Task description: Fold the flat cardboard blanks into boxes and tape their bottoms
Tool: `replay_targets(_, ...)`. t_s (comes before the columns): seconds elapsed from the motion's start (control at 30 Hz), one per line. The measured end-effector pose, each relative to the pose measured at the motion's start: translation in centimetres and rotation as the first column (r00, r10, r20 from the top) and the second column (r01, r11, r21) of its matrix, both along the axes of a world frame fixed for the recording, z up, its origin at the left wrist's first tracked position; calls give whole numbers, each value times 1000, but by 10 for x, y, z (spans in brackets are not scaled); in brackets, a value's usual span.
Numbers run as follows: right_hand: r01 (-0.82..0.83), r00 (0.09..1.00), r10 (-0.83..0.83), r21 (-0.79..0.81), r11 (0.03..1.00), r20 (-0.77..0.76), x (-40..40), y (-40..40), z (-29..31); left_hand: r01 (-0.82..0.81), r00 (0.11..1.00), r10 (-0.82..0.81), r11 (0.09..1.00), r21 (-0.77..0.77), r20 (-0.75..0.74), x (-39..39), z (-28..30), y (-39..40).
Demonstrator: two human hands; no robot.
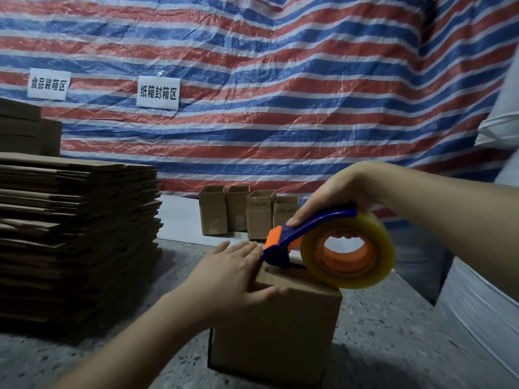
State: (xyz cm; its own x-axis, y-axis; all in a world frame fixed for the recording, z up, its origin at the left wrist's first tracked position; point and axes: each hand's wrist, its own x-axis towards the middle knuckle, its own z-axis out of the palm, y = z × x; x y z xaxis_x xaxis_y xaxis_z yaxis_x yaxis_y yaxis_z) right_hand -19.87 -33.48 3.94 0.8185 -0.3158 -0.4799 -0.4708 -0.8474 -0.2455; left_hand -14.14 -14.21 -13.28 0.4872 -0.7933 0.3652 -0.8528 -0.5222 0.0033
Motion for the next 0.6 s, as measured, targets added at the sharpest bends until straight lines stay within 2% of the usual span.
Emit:
replay_targets(0.2,39,999,-41,74,996,32,-7,-14,0,-3,1000,2,999,50,22,4,-1,2)
replay_targets(0.37,57,998,-59,65,996,31,-15,-31,1,-15,999,13,999,53,41,5,-3,3)
replay_targets(0.5,124,991,-129,103,987,41,-31,-58,3,-35,999,32,996,79,39,3,-1,2)
replay_targets(0.6,119,993,-119,119,986,-5,-34,-70,-10,-55,998,53,992,113,18,1,0,1)
